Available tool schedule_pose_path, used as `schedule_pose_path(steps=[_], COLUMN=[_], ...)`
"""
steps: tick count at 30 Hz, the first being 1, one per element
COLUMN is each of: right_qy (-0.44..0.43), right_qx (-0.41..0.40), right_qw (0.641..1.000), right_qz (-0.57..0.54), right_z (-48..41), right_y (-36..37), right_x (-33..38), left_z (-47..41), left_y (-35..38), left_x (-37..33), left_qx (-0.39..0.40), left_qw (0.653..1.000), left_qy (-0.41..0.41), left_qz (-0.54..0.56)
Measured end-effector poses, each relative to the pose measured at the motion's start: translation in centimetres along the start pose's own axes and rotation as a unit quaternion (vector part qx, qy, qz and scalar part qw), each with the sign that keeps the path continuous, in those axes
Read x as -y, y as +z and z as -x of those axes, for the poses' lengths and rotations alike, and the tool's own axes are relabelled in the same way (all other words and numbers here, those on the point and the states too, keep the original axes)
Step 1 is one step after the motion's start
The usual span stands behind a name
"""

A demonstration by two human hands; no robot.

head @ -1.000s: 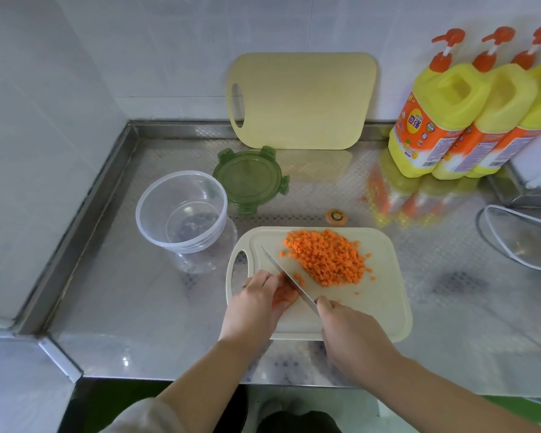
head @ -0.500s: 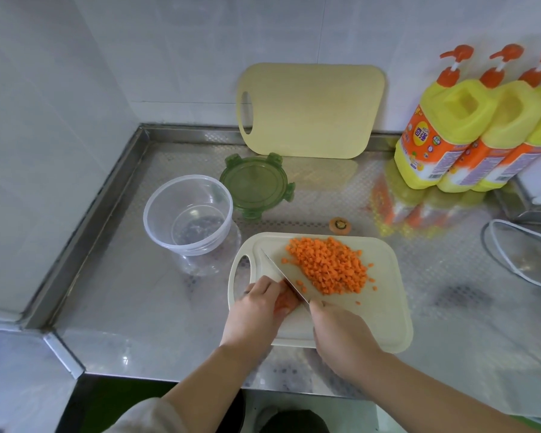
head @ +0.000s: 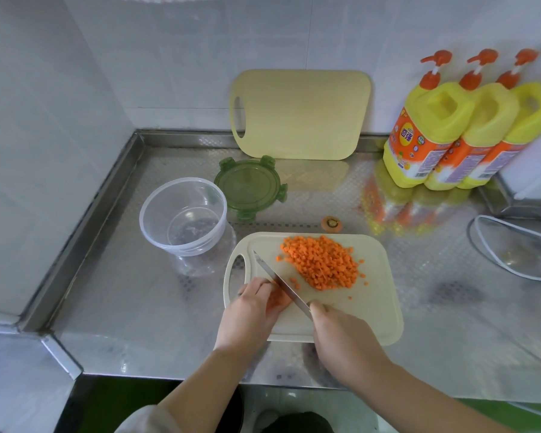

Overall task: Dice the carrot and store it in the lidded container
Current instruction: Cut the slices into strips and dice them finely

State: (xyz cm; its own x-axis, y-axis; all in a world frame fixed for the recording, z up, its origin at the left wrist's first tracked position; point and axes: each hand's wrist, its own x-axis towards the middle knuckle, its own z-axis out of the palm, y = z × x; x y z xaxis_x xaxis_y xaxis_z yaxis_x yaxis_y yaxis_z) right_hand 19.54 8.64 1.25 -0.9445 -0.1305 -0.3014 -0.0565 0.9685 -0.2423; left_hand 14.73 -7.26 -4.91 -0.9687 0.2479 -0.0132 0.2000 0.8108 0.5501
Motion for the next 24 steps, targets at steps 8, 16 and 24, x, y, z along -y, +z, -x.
schedule_pose_path(steps=[8, 16, 24], right_qy=[0.001, -0.005, -0.007], right_qx=[-0.009, 0.015, 0.029], right_qw=[1.0, 1.0, 1.0], right_qz=[-0.002, 0.02, 0.009], right_z=[0.0, -0.5, -1.7], right_y=[0.3, 0.9, 0.8], right_x=[0.2, 0.1, -0.2], left_z=[0.0, -0.1, -0.4], left_y=[0.4, 0.4, 0.7], left_x=[0.3, 0.5, 1.2], left_qx=[-0.02, -0.033, -0.033], left_qw=[1.0, 0.999, 0.998], left_qy=[0.017, 0.032, 0.052], left_qz=[-0.003, -0.005, -0.013])
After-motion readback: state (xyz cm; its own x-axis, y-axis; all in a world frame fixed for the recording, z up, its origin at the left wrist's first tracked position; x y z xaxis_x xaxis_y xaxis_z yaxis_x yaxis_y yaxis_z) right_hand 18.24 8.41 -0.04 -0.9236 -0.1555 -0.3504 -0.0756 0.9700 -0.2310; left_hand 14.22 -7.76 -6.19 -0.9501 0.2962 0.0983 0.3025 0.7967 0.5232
